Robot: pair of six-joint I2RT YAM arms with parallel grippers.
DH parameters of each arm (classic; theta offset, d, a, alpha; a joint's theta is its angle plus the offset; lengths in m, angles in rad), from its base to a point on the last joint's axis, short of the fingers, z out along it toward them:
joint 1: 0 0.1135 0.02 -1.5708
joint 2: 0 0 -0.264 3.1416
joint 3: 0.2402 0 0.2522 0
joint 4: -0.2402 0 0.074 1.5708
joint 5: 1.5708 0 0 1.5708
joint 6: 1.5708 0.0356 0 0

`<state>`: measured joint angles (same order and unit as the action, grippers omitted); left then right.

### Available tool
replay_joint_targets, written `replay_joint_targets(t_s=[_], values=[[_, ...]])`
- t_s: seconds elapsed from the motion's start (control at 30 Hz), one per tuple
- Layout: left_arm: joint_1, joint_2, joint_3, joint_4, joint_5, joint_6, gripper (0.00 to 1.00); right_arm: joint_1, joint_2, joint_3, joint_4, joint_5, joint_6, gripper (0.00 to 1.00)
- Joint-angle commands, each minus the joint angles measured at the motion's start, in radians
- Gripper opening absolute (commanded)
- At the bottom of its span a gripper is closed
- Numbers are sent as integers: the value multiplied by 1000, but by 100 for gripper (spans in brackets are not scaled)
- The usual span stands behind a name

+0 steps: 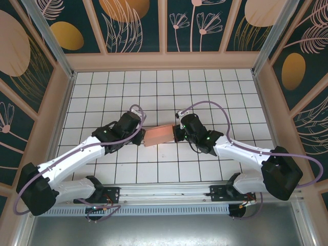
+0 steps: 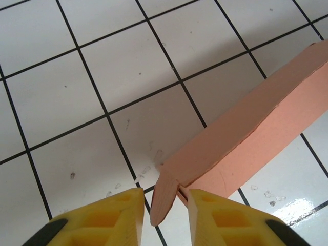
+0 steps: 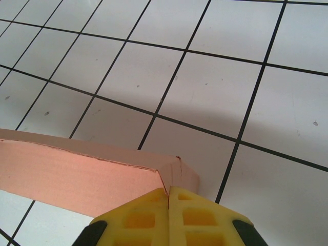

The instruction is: Fold the paper box

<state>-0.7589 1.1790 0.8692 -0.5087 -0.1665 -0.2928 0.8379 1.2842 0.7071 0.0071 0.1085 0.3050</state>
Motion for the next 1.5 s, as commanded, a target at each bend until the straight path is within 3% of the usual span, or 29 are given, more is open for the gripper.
replay_joint_targets(t_s=[0.0, 0.07, 0.23, 0.63, 0.83, 0.97, 1.3, 1.47], values=[[2, 34, 47, -53, 6, 5, 28, 9, 17, 23, -34, 16, 8, 0], [3, 55, 56, -67, -2, 7, 33, 9, 18, 24, -34, 17, 9, 0], [2, 80, 67, -75, -24, 7, 35, 9, 20, 23, -35, 14, 6, 0], [2, 108, 69, -82, -42, 11, 18, 9, 28, 25, -29, 8, 11, 0], [1, 110, 77, -87, -42, -3, 3, 10, 28, 27, -30, 7, 10, 0], [2, 116, 83, -79, -8, -23, 0, 9, 29, 29, -29, 5, 8, 0], [2, 139, 131, -95, -4, -169, 0, 9, 36, 29, -22, -7, 3, 0], [3, 161, 175, -95, 2, -327, 0, 12, 41, 24, -18, -5, -6, 0]])
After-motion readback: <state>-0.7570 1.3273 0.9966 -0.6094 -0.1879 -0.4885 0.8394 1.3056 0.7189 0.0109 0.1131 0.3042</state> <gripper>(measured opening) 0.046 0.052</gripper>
